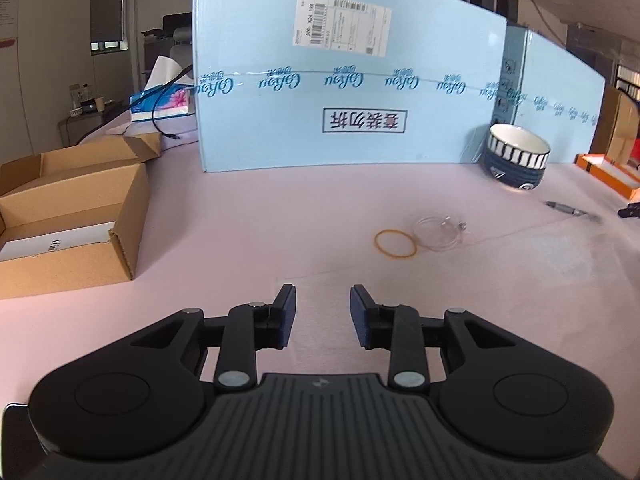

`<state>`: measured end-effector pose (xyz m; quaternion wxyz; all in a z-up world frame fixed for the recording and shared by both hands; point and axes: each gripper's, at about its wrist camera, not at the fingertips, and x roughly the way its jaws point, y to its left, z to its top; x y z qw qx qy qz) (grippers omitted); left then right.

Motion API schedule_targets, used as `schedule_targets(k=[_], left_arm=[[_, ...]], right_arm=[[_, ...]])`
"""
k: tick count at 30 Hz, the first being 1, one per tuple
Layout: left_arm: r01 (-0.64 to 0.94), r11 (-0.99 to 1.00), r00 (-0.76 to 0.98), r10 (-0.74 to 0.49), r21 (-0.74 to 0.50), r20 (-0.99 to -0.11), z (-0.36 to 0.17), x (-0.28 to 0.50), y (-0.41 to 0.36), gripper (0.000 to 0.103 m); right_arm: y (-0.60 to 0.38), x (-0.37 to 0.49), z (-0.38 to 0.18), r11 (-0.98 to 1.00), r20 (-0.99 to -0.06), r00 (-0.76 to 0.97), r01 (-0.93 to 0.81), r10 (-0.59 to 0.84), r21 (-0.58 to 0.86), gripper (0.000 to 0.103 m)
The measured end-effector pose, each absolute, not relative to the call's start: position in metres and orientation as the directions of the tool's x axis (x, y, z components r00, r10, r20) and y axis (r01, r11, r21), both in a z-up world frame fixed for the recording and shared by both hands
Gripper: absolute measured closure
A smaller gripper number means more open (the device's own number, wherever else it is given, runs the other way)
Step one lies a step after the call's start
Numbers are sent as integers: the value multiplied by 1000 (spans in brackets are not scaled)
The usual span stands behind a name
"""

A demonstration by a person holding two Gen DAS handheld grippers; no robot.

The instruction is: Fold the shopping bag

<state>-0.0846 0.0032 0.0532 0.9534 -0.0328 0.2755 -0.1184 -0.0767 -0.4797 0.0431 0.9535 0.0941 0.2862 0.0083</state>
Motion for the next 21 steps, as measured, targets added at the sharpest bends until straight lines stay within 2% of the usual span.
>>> schedule_targets(k=[2,4,7,11,17,19,21], left_arm=[[305,932,793,-362,-194,-490,55,-91,-18,69],[381,901,755,-432,-206,-493,49,-95,-44,69],[408,889,727,-453,-207,-516,35,-100,-63,69],[379,906,709,-414,-187,-571,13,-107,-61,69],[336,924,737,-379,-183,-559,3,-124,-34,69],[316,932,748,-360,-177,-558,2,-127,-27,69],[308,934,752,-357,-183,-554,1,-128,-23,69]], right_arm=[[-459,-83,37,974,-550,818,-47,165,222,82],[-438,-89,30,957,-553,792,-131,259,260,82],[-417,-97,22,941,-554,768,-190,321,281,82],[-426,-109,19,948,-537,793,-157,288,277,82],[-480,-140,19,964,-543,831,32,120,263,82],[-498,-152,22,961,-537,842,105,50,255,80],[-514,-166,29,950,-515,857,167,-7,264,71]])
